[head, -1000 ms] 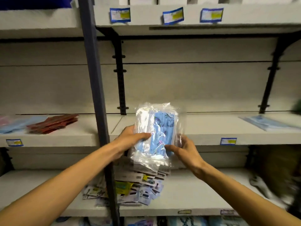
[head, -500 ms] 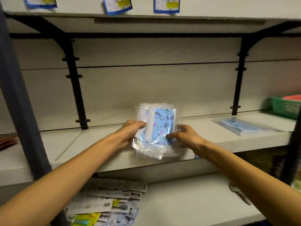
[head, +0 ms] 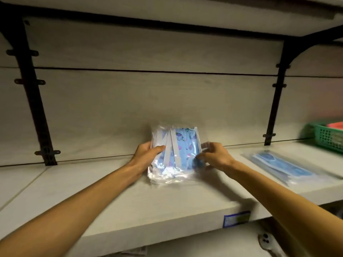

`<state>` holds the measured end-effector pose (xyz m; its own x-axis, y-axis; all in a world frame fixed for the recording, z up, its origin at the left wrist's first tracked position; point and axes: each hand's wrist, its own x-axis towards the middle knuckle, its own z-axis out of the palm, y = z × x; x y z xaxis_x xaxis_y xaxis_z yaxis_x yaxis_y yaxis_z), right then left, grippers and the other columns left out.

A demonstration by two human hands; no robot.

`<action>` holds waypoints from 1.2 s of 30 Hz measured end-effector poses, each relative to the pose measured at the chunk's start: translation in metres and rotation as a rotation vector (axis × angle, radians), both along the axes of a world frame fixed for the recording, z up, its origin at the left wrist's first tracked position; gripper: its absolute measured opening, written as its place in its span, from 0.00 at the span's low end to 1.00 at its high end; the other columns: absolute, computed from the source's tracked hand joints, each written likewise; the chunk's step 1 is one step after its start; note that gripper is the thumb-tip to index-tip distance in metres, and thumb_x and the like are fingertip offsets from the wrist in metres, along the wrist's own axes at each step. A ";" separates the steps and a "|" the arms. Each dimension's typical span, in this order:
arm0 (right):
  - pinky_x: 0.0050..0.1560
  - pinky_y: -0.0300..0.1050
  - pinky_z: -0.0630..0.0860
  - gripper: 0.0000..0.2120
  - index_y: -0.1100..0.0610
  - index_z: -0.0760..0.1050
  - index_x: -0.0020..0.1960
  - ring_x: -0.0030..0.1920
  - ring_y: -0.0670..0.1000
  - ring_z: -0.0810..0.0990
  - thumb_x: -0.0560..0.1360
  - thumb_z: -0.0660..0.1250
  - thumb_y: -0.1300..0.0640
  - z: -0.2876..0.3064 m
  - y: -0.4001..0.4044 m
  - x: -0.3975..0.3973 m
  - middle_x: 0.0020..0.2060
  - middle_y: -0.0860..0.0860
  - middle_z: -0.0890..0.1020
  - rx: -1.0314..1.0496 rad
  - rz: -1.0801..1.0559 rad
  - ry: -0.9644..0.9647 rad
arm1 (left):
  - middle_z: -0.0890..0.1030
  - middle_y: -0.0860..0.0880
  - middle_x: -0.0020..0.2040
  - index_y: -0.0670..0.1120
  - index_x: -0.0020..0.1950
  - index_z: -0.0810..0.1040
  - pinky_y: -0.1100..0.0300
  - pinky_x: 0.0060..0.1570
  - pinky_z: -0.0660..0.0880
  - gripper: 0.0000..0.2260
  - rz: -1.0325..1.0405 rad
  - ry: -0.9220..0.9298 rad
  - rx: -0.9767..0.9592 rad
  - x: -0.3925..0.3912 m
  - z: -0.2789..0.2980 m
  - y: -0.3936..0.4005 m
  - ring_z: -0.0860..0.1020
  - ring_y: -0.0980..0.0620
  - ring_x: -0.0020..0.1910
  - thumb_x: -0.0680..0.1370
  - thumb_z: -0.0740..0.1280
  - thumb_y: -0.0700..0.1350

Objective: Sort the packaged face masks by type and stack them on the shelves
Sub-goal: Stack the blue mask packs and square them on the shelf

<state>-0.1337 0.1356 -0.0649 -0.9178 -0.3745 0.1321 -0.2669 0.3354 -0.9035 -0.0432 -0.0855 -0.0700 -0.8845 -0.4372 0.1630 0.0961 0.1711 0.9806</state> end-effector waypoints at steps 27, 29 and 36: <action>0.57 0.64 0.81 0.12 0.65 0.78 0.61 0.53 0.66 0.85 0.78 0.68 0.65 -0.013 -0.038 -0.030 0.50 0.64 0.86 -0.495 0.196 -0.388 | 0.87 0.41 0.50 0.42 0.60 0.80 0.52 0.42 0.82 0.14 0.039 -0.050 0.122 -0.001 -0.018 -0.021 0.86 0.41 0.47 0.75 0.72 0.38; 0.56 0.62 0.81 0.10 0.65 0.79 0.60 0.52 0.65 0.85 0.79 0.65 0.66 -0.012 -0.036 -0.029 0.50 0.63 0.86 -0.504 0.172 -0.342 | 0.87 0.42 0.49 0.43 0.55 0.81 0.53 0.44 0.80 0.12 0.017 -0.038 0.147 0.001 -0.019 -0.020 0.85 0.42 0.46 0.73 0.73 0.41; 0.42 0.51 0.85 0.13 0.61 0.79 0.57 0.47 0.62 0.86 0.80 0.58 0.68 -0.007 -0.014 -0.042 0.52 0.61 0.85 -0.611 -0.106 -0.239 | 0.85 0.39 0.48 0.39 0.57 0.79 0.48 0.49 0.79 0.20 0.015 0.003 0.097 0.004 -0.018 -0.015 0.84 0.39 0.45 0.66 0.72 0.41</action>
<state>-0.1761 0.1220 -0.0719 -0.9759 -0.2028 0.0805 -0.0295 -0.2428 -0.9696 -0.0393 -0.1008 -0.0882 -0.8775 -0.4639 0.1218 0.0971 0.0769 0.9923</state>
